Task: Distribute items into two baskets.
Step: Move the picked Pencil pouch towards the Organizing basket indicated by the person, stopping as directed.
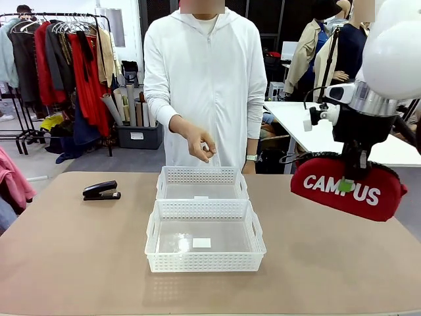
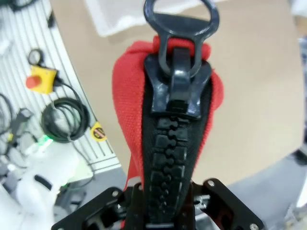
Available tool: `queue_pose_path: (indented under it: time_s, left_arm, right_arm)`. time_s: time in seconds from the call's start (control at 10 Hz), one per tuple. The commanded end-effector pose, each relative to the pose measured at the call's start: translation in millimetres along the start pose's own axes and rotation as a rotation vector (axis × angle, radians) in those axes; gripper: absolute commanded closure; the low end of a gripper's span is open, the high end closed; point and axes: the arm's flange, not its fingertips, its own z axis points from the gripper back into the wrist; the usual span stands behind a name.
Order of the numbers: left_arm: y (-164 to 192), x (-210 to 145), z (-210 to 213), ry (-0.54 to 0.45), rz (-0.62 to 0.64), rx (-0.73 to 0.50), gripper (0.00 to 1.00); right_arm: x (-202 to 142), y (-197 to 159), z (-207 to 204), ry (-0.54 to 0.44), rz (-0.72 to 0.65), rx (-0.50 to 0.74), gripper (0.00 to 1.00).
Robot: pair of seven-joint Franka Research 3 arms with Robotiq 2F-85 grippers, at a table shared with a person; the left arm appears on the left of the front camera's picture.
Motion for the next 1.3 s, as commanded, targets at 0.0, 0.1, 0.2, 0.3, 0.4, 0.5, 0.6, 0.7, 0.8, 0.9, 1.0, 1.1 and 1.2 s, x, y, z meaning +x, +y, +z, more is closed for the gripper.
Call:
queue_pose_path:
  time_s: [0.0,0.1,0.2,0.3,0.4,0.5,0.6,0.7,0.8,0.9,1.0,1.1,1.2]
  left_arm:
    - [-0.3,0.0,0.8,-0.012,-0.009,-0.008,0.00]
    - [-0.3,0.0,0.8,-0.012,-0.009,-0.008,0.00]
    - [-0.3,0.0,0.8,-0.012,-0.009,-0.008,0.00]
    - [-0.3,0.0,0.8,-0.012,-0.009,-0.008,0.00]
    - [-0.3,0.0,0.8,-0.012,-0.009,-0.008,0.00]
    - [-0.3,0.0,0.8,-0.012,-0.009,-0.008,0.00]
    - [-0.3,0.0,0.8,-0.012,-0.009,-0.008,0.00]
    - [-0.3,0.0,0.8,-0.012,-0.009,-0.008,0.00]
    - [-0.3,0.0,0.8,-0.012,-0.009,-0.008,0.00]
    - [-0.3,0.0,0.8,-0.012,-0.009,-0.008,0.00]
    - [-0.3,0.0,0.8,-0.012,-0.009,-0.008,0.00]
    - [-0.3,0.0,0.8,-0.012,-0.009,-0.008,0.00]
    - [-0.3,0.0,0.8,-0.012,-0.009,-0.008,0.00]
  right_arm:
    - [-5.0,9.9,-5.5,-0.072,0.151,-0.006,1.00]
    - [0.2,18.3,-10.8,-0.073,0.193,-0.010,1.00]
    - [6.5,22.2,-16.6,-0.064,0.228,-0.006,1.00]
    - [11.5,23.6,-21.0,-0.058,0.250,-0.003,1.00]
    - [16.1,23.1,-26.0,-0.057,0.265,0.005,1.00]
    - [20.0,23.1,-31.6,-0.039,0.271,0.003,1.00]
    - [25.2,25.7,-37.3,-0.013,0.277,0.000,1.00]
    - [32.3,30.5,-41.3,0.006,0.301,-0.021,1.00]
    - [40.2,36.1,-45.2,0.027,0.325,-0.038,1.00]
    - [49.4,40.8,-49.2,0.037,0.348,-0.045,1.00]
    - [57.1,43.2,-51.6,0.034,0.352,-0.039,1.00]
    - [65.6,45.7,-54.1,0.025,0.367,-0.042,1.00]
    - [72.9,47.3,-57.2,0.029,0.374,-0.039,1.00]
